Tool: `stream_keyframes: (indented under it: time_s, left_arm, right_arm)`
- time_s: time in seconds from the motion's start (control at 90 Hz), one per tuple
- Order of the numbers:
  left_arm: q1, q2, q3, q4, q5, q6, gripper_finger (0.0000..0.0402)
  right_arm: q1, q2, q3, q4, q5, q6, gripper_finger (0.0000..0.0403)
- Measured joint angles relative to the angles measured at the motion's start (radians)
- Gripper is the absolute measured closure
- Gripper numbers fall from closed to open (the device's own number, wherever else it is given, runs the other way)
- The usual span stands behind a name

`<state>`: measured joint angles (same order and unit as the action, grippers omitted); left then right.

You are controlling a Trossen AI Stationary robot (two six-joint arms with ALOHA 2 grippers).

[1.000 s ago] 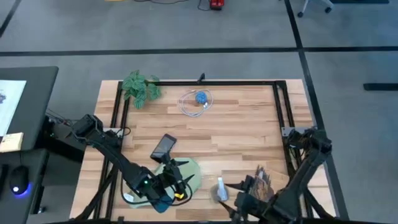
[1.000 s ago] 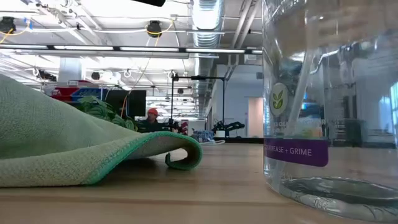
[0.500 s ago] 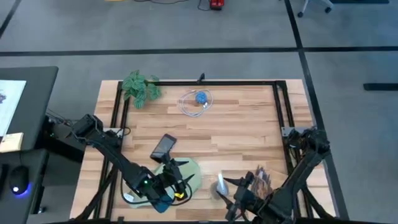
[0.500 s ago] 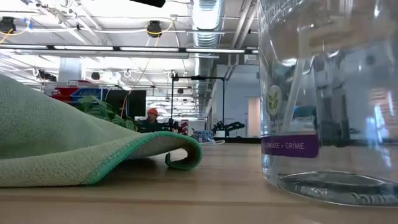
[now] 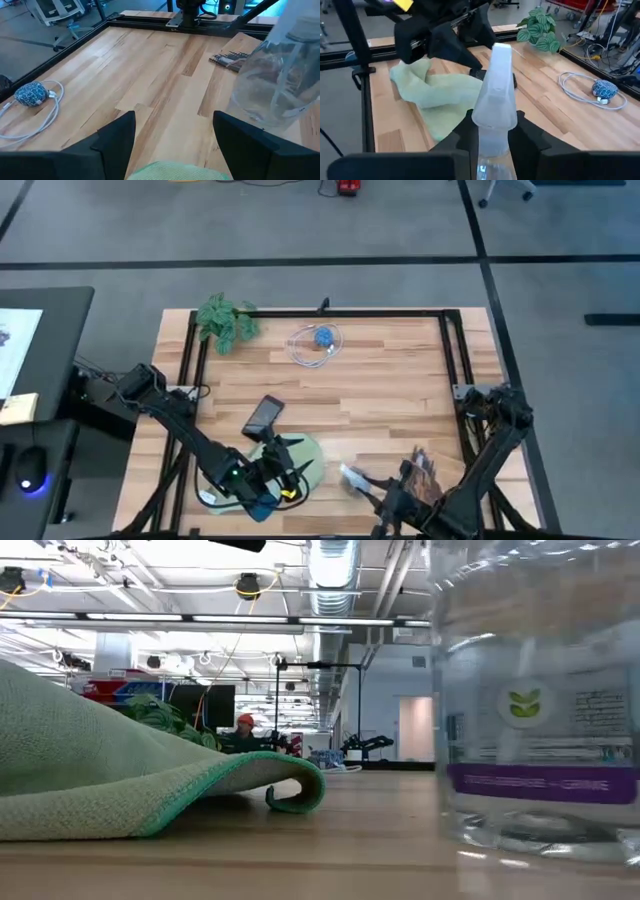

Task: Apply microfiber cloth
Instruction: Spray the phone using the spray bottle

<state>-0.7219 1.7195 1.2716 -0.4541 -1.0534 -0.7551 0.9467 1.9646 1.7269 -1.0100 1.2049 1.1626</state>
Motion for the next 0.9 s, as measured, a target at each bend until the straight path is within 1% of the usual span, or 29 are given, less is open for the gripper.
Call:
stream_keyframes:
  time_s: [0.044, 0.133, 0.244, 0.322, 0.378, 0.444, 0.611, 0.7, 0.789, 0.9]
  left_arm:
    - [0.000, 0.000, 0.000, 0.000, 0.000, 0.000, 0.0157]
    - [0.000, 0.000, 0.000, 0.000, 0.000, 0.001, 0.0157]
    - [0.000, 0.000, 0.000, -0.001, 0.000, 0.000, 0.0157]
    - [0.000, 0.000, 0.000, 0.000, 0.000, -0.001, 0.0157]
    - [0.000, 0.000, 0.000, 0.000, 0.000, -0.001, 0.0157]
    - [0.000, 0.000, 0.000, 0.000, 0.000, -0.001, 0.0157]
    - [0.000, 0.000, 0.000, 0.000, 0.000, -0.001, 0.0157]
    - [0.000, 0.000, 0.000, 0.000, 0.000, -0.001, 0.0157]
    - [0.000, 0.000, 0.000, 0.001, 0.000, -0.001, 0.0157]
    - [0.000, 0.000, 0.000, 0.001, 0.000, -0.008, 0.0157]
  right_arm:
    - [0.004, 0.000, 0.001, -0.022, 0.003, 0.003, 0.0360]
    - [0.004, -0.003, 0.001, -0.039, -0.006, 0.020, 0.0361]
    - [-0.001, -0.001, 0.001, -0.028, -0.043, -0.027, 0.0357]
    - [0.000, 0.000, 0.001, -0.020, -0.046, -0.073, 0.0343]
    - [0.000, 0.000, 0.001, -0.019, -0.050, -0.087, 0.0323]
    - [0.001, 0.000, 0.001, -0.020, -0.054, -0.091, 0.0289]
    - [-0.001, 0.001, 0.001, -0.021, -0.067, -0.090, 0.0173]
    - [-0.012, 0.002, 0.001, -0.022, -0.071, -0.048, 0.0126]
    - [-0.030, 0.002, 0.001, -0.021, -0.071, 0.018, 0.0102]
    - [-0.058, 0.004, 0.001, -0.006, -0.070, 0.040, 0.0097]
